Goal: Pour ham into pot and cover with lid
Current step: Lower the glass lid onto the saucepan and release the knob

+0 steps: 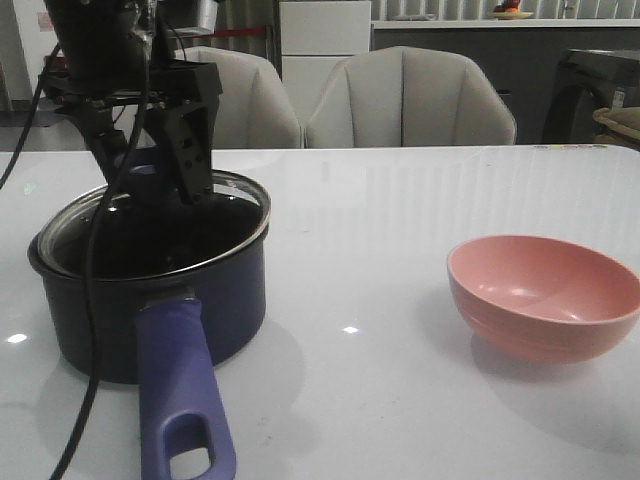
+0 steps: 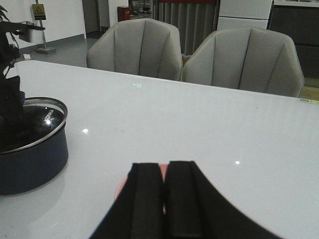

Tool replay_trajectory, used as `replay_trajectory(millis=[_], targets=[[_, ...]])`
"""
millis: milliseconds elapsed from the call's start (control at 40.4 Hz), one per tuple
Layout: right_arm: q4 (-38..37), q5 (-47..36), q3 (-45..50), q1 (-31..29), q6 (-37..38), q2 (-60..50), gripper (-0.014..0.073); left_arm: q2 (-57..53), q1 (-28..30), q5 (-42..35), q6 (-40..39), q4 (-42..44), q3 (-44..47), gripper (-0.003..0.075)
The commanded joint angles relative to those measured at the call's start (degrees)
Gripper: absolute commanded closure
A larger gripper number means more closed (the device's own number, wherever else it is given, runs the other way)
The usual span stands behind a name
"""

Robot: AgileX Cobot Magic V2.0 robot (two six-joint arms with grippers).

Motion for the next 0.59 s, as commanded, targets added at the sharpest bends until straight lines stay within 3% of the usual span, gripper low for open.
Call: replay_trajectory(millis=[0,570], targets=[[0.2,-4.3,-1.4,0.0,-0.5,0.5,0.0444,-2.6,0.3,3.9,-0.5,-0.6,-1.7,0.0183],[0.2,-4.3,-1.4,0.0,-0.5,0.5,0.0444,-8.2,0.3,3.9,-0.5,0.1,-1.7,0.0185]])
